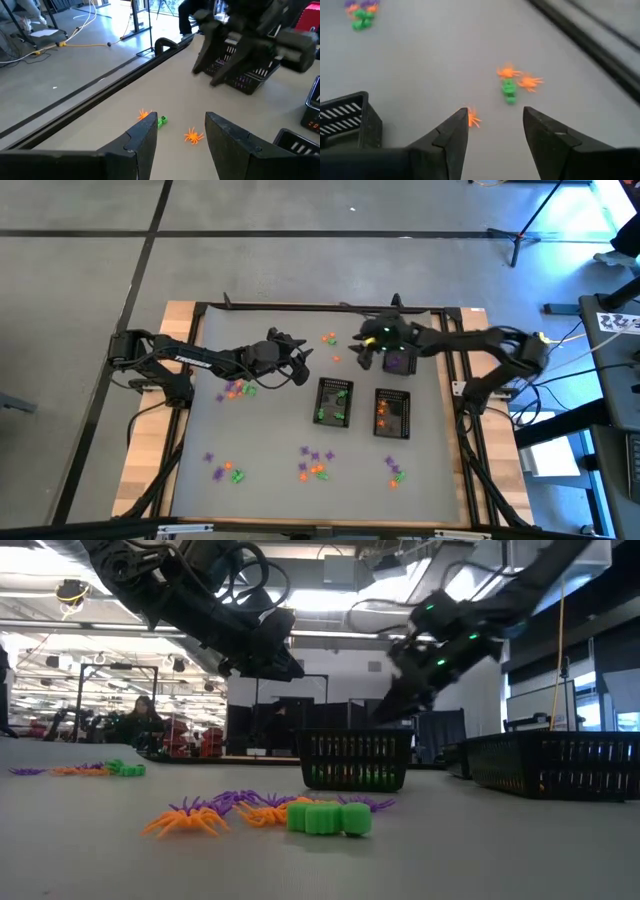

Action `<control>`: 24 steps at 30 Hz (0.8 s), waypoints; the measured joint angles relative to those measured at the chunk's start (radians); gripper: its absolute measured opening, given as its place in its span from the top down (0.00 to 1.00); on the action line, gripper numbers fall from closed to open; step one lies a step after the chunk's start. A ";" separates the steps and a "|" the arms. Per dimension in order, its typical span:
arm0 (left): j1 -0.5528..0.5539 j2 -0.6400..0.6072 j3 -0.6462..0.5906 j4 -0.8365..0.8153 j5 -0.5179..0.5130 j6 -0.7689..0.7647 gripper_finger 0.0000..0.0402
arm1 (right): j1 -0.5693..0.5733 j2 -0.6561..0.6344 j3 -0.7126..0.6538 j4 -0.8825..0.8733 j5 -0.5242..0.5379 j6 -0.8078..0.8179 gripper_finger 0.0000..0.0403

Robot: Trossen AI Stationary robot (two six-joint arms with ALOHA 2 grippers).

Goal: Sort Halloween decoration
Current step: Put the orange spider toy into the bottom right bin

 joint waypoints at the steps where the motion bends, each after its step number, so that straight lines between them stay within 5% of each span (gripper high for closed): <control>1: 0.000 0.000 0.000 -0.001 0.000 0.000 0.61 | 0.000 0.034 0.029 -0.014 -0.026 -0.010 0.53; 5: 0.000 0.000 0.000 -0.004 0.000 0.000 0.61 | 0.040 0.157 0.133 -0.100 -0.074 -0.075 0.53; 11: 0.000 0.000 0.000 -0.005 0.000 0.000 0.61 | 0.117 0.286 0.238 -0.228 0.122 -0.155 0.53; 17: 0.000 0.000 0.000 -0.007 0.000 0.000 0.61 | 0.132 0.362 0.277 -0.216 0.140 -0.172 0.55; 24: 0.000 0.000 0.000 -0.007 0.000 0.000 0.61 | 0.131 0.374 0.279 -0.215 0.133 -0.172 0.75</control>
